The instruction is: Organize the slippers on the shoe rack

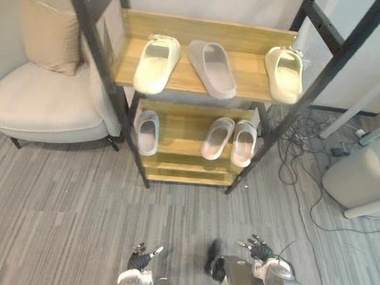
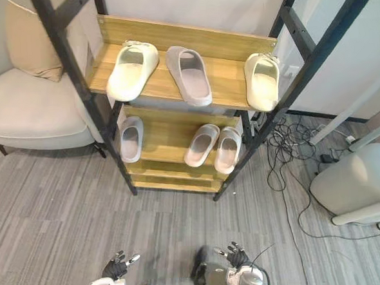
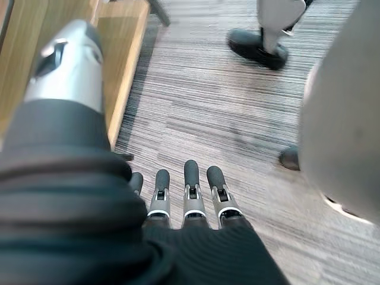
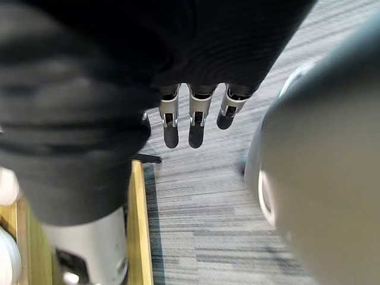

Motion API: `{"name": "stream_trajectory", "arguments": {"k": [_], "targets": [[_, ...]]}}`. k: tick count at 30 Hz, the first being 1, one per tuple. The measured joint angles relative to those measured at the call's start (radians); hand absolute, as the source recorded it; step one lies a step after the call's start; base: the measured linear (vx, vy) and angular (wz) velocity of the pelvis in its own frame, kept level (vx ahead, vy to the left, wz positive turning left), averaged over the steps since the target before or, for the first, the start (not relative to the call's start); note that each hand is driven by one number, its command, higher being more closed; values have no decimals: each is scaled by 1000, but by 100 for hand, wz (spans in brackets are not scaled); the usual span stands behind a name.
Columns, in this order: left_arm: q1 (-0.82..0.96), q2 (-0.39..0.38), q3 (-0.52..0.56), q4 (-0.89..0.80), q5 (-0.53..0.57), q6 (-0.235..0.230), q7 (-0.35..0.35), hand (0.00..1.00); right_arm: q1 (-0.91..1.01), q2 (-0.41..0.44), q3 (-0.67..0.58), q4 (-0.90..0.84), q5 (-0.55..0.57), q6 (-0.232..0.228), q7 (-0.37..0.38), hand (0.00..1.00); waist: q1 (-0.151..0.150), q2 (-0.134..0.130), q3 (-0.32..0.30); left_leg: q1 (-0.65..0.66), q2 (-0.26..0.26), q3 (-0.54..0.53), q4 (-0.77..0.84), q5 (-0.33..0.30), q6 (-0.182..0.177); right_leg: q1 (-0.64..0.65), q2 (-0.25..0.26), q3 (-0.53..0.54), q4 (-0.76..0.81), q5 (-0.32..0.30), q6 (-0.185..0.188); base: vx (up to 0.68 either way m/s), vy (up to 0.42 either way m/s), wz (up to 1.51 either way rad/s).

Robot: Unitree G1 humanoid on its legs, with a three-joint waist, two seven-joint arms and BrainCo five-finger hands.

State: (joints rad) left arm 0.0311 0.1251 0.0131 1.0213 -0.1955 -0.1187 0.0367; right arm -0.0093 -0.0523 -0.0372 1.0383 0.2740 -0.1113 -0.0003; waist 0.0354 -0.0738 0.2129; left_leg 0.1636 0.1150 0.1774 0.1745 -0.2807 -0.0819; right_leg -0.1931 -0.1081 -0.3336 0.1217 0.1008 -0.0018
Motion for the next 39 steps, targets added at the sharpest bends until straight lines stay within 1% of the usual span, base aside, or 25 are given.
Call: {"name": "stream_trajectory", "arguments": {"k": [1,3,4,5,6,7,9,10,12,13,14,15,16,19,20,22,23,24,26,31,34,35,37,38,39], "targets": [[-6,-22,0,11,1,-3,-1,0,-4,-12,-1,1,0,1,0,0,2,44,-7,11,37,-6,4,-1,-5,2,32,-13,37,-51,-4,412,-221,12],[-6,-42,-1,14,9,-2,-1,0,-9,-29,-23,0,0,0,2,0,-4,76,-5,6,69,-34,38,-1,-5,12,50,-40,67,-111,-16,427,-261,23],[-6,-46,0,16,17,-1,-3,0,-6,-29,-39,6,0,1,-1,0,-6,86,-11,-24,97,-56,129,1,-9,39,68,-58,69,-139,-19,302,-208,28],[-7,-45,0,15,17,-1,-3,0,-5,-29,-39,7,0,1,0,0,-6,86,-11,-31,102,-57,151,2,-12,46,70,-62,67,-143,-19,448,-281,35],[-10,-43,2,13,19,-1,-3,0,3,-29,-38,7,0,1,0,0,-5,87,-10,-92,137,-61,317,19,-45,95,88,-78,46,-164,-27,347,-158,31],[-10,-44,10,7,19,-4,-5,0,11,-29,-37,11,1,1,0,0,0,90,-9,-152,175,-57,481,-1,-83,149,105,-87,23,-174,-48,347,-158,29],[-10,-40,12,6,19,-5,-5,0,11,-29,-37,16,1,1,-1,0,5,89,-10,-204,181,-29,546,-28,-88,196,109,-92,6,-181,-55,278,3,-2],[-11,-39,11,0,18,-5,-6,0,2,-29,-38,18,1,1,-1,0,5,89,-12,-254,164,-14,510,-46,-73,214,104,-83,-2,-180,-52,358,82,-24],[-13,-38,10,-11,19,-5,-5,0,-11,-26,-38,20,2,1,-2,0,11,86,-10,-297,131,-12,374,-45,-62,215,81,-64,-2,-176,-44,186,114,-28],[-18,-38,9,-10,18,-4,-4,0,-12,-26,-38,20,3,0,-3,0,11,86,-10,-305,115,-18,267,-6,-45,217,68,-56,-2,-175,-27,144,171,-31],[-21,-44,7,-9,18,-4,-2,0,-8,-28,-38,26,3,1,-7,0,16,77,-14,-280,75,-24,167,93,-37,228,51,-23,-11,-175,18,202,199,-18],[-18,-36,6,-9,18,-5,0,0,-5,-17,-30,24,2,1,-7,0,17,70,-27,-260,47,-24,130,106,-24,230,36,-12,-30,-168,31,219,239,-3],[-22,-28,-9,-9,18,-5,0,0,10,-5,-30,25,1,1,-8,0,7,58,-35,-259,25,-18,117,109,-18,232,15,1,-52,-164,43,153,165,9],[-19,-22,-13,8,18,-3,0,0,9,4,-30,31,0,1,-8,0,10,47,-37,-239,-2,-4,108,110,-17,261,-7,19,-81,-152,61,108,98,-4],[-11,-22,-13,15,18,-2,0,0,11,6,-30,32,0,0,-8,0,9,46,-38,-206,-13,1,72,116,-7,279,-12,21,-89,-152,61,69,35,-5],[-3,-22,-15,16,20,-2,0,0,15,7,-36,32,-1,-2,-9,0,7,45,-44,-171,-24,3,15,132,4,286,-15,22,-92,-152,62,52,5,-2],[-3,-19,-29,24,22,-2,0,0,18,10,-38,32,-1,-2,-9,0,5,41,-50,-156,-34,3,-30,158,4,281,-17,22,-93,-152,62,0,0,0],[-4,-18,-33,26,24,-3,0,0,18,10,-38,32,-1,-2,-9,0,4,40,-52,-154,-35,2,-39,164,3,279,-17,21,-93,-152,62,0,0,0],[-5,-18,-34,35,36,-2,0,0,20,8,-38,30,-2,-2,-11,0,1,41,-55,-128,-39,2,-109,201,2,271,-15,22,-92,-153,63,-26,-37,-2],[-3,-18,-34,53,37,-3,0,0,50,7,-27,-22,-27,-2,-19,0,-6,40,-66,-90,-40,5,-189,246,2,264,-10,30,-82,-153,63,-57,-18,-3],[12,-12,-34,52,38,-3,1,0,114,5,47,-177,-40,0,-23,0,-26,29,-73,-67,-44,19,-208,255,7,258,-12,50,-72,-151,65,-76,27,-13],[13,-11,-34,52,38,-3,1,0,120,5,51,-192,-40,0,-23,0,-27,28,-74,-66,-44,21,-208,255,7,258,-12,53,-71,-151,65,-39,32,-30],[21,-7,-34,51,38,-3,5,0,199,7,73,-421,-116,0,-36,0,-33,22,-79,-58,-46,62,-210,254,8,226,-15,100,-49,-150,67,-44,42,-45],[21,-7,-34,51,38,-3,5,0,206,7,73,-439,-121,0,-37,0,-34,22,-79,-57,-46,65,-209,254,8,224,-15,105,-46,-150,67,-42,34,-37],[23,-4,-34,50,38,-3,6,0,233,8,78,-523,-140,-1,-41,0,-36,19,-80,-58,-47,76,-209,254,9,212,-15,118,-36,-150,67,-45,32,-34]]}}
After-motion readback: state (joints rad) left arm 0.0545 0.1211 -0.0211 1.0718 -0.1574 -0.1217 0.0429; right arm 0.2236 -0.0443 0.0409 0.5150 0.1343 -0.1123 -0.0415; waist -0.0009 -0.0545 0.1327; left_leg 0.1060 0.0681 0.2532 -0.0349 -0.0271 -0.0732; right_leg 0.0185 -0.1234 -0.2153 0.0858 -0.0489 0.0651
